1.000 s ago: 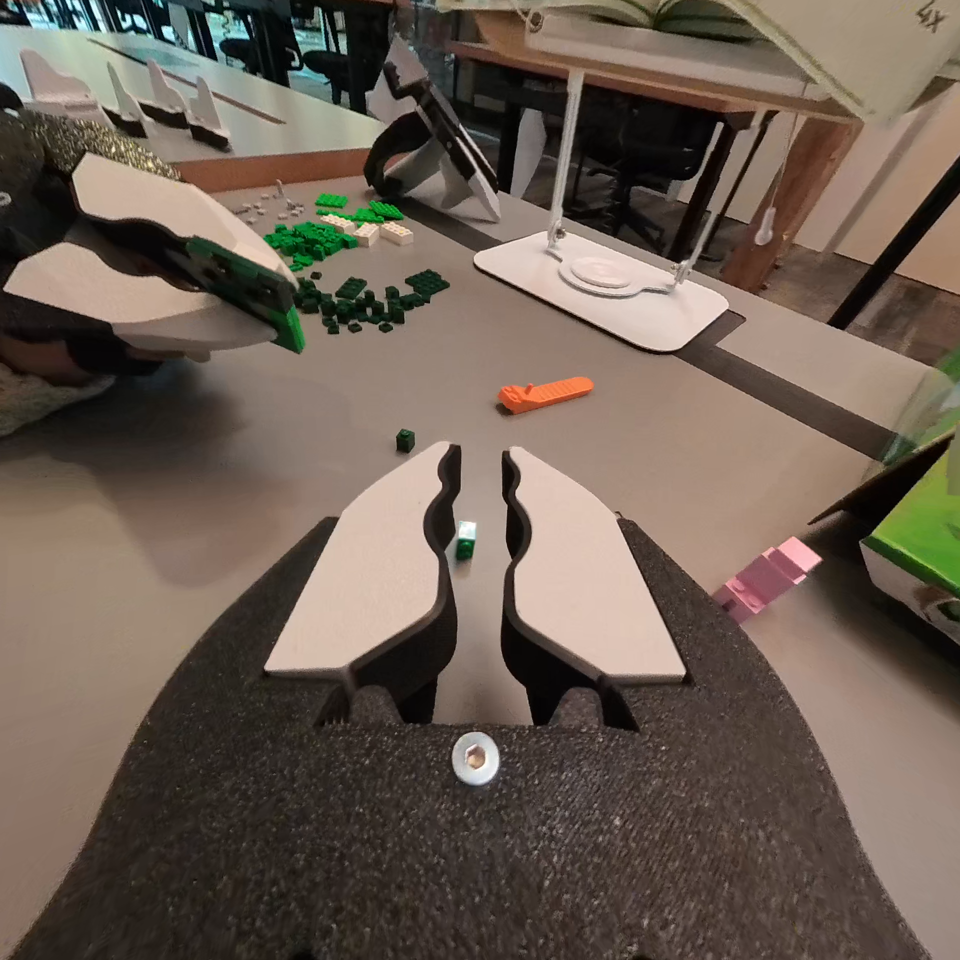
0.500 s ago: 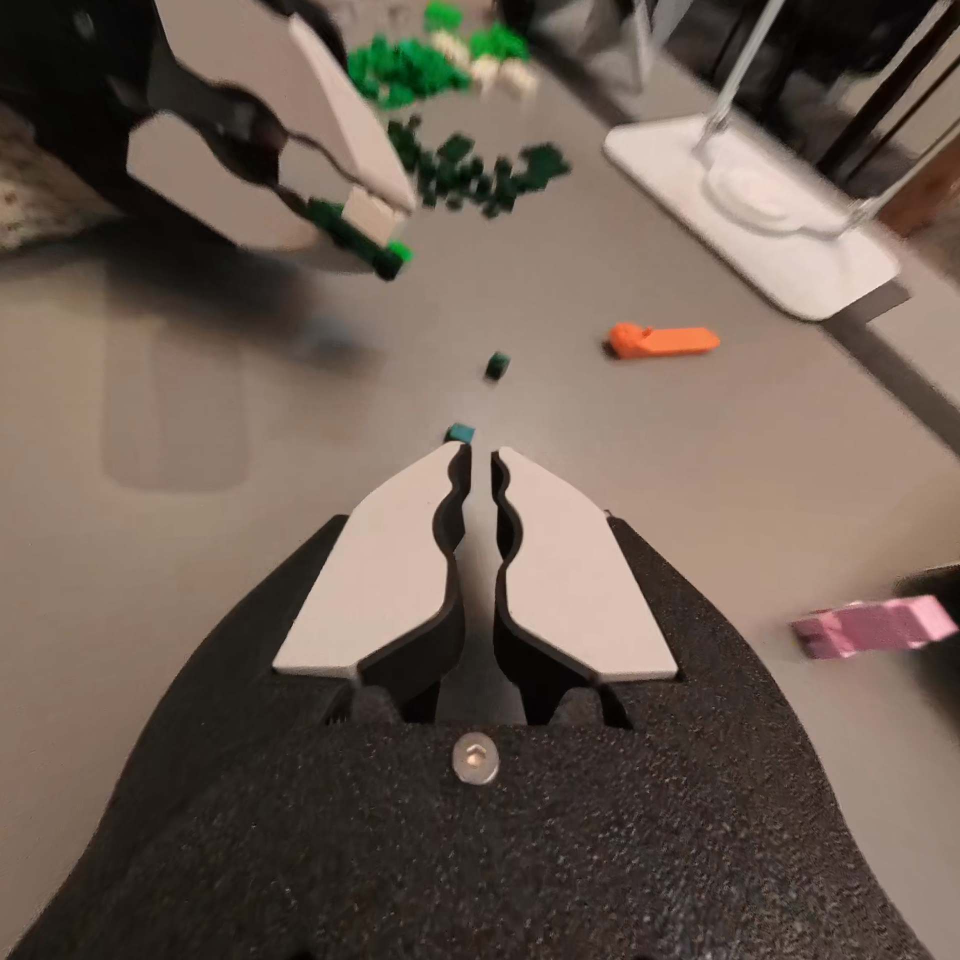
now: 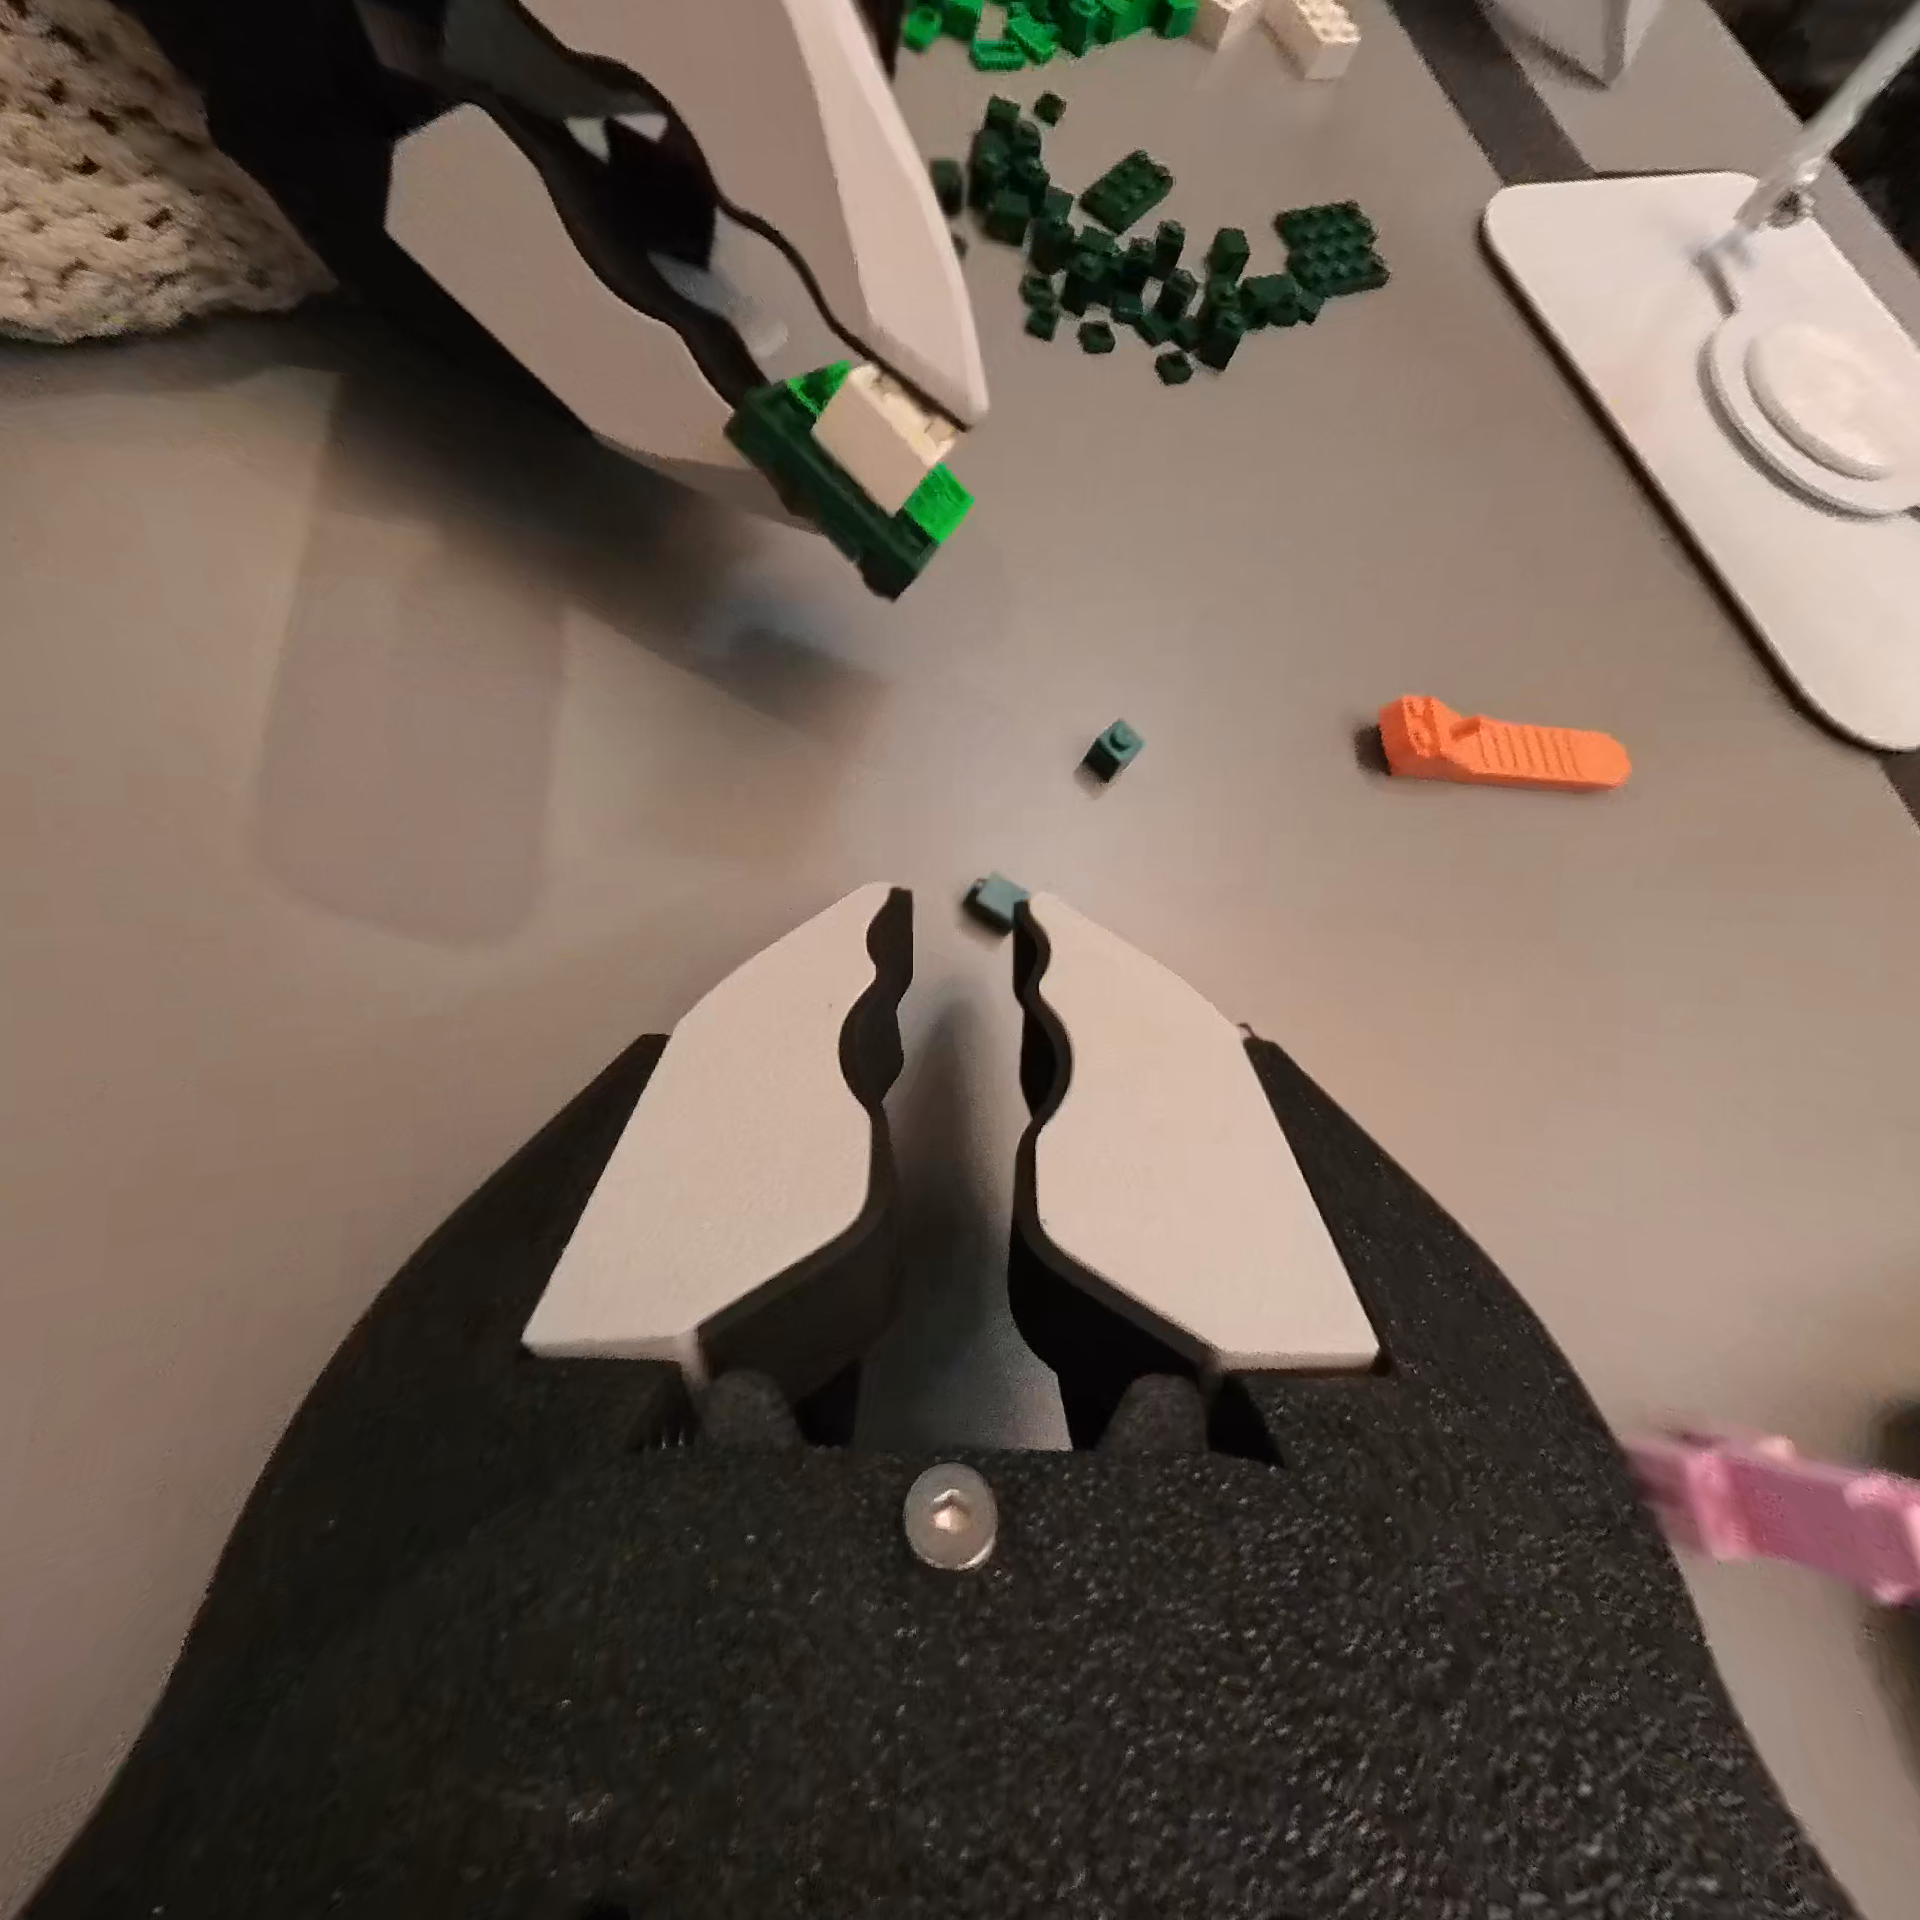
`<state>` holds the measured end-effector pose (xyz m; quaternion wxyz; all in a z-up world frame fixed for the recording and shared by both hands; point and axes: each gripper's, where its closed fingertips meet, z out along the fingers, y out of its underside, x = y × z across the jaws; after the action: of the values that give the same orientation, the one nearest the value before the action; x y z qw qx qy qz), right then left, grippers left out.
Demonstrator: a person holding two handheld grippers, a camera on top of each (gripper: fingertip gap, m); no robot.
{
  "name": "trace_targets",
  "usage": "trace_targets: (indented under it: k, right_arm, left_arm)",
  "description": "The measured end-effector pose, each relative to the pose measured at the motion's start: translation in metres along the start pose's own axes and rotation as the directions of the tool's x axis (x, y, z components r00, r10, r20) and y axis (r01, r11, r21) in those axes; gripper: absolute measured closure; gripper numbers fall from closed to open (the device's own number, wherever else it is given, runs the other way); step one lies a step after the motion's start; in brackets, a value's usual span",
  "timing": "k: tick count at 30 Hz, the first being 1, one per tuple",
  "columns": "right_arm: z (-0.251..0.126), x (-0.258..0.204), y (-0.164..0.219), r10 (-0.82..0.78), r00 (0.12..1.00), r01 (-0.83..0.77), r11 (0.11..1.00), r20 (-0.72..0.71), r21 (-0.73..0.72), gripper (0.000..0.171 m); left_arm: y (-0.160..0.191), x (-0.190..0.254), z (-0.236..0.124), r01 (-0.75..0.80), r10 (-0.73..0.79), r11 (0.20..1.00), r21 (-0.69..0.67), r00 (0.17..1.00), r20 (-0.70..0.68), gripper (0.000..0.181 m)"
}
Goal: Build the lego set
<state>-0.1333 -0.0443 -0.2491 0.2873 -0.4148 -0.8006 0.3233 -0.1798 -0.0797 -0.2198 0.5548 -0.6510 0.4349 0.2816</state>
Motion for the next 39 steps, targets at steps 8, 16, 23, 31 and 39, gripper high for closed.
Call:
trace_targets:
  k: [8,16,23,31,39]
  right_arm:
    - [0.003,0.008,0.009,-0.234,0.934,0.274,0.954,0.269,-0.121,0.151]
    - [0.005,0.010,0.012,-0.396,0.810,0.506,0.845,0.433,-0.175,0.151]
    - [0.008,0.005,0.012,-0.358,0.786,0.489,0.859,0.505,-0.154,0.152]
    - [0.003,0.003,0.008,-0.358,0.794,0.472,0.873,0.491,-0.126,0.157]
    - [0.005,-0.007,0.016,-0.316,0.790,0.450,0.881,0.526,-0.147,0.158]
  left_arm:
    - [0.006,-0.001,-0.002,-0.009,0.009,1.000,-0.017,1.000,0.000,0.164]
    - [0.006,0.002,-0.001,-0.014,0.014,1.000,-0.018,1.000,-0.019,0.164]
    - [0.006,0.001,-0.001,-0.005,0.005,1.000,-0.013,1.000,-0.016,0.164]
    - [0.005,0.004,0.000,-0.016,0.015,1.000,-0.018,0.999,-0.028,0.164]
    - [0.006,0.004,0.000,-0.022,0.021,0.999,-0.023,0.999,-0.031,0.164]
